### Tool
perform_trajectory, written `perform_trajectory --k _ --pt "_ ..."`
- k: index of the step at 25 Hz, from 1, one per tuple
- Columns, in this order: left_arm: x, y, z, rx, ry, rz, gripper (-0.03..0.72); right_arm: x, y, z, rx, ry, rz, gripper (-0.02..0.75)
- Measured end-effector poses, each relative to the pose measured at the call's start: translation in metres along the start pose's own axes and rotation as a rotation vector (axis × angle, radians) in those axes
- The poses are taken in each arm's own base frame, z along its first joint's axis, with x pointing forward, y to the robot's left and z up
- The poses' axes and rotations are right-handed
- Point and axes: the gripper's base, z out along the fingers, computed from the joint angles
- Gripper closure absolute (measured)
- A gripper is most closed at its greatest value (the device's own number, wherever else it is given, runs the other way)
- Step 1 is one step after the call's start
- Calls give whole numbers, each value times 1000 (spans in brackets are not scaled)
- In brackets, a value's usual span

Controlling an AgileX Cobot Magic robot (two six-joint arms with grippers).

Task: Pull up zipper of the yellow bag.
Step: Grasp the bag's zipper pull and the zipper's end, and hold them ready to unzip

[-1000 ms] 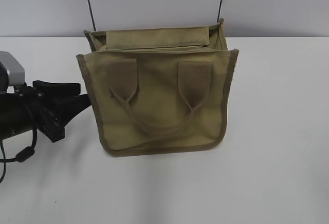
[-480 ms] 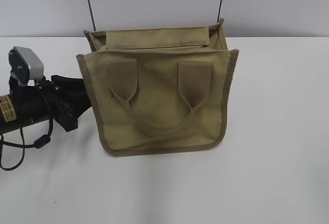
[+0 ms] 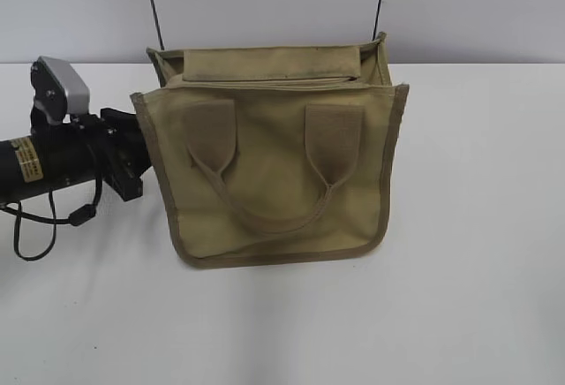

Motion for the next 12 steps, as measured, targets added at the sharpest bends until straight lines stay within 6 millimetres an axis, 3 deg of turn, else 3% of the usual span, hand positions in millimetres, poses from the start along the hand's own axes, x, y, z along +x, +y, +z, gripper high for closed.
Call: perform_trajectory --k 5,12 --pt "15 -1 4 9 9 -45 449 0 0 0 -2 0 1 169" --pt "21 2 8 5 -13 -68 468 0 1 0 -11 -1 6 169"
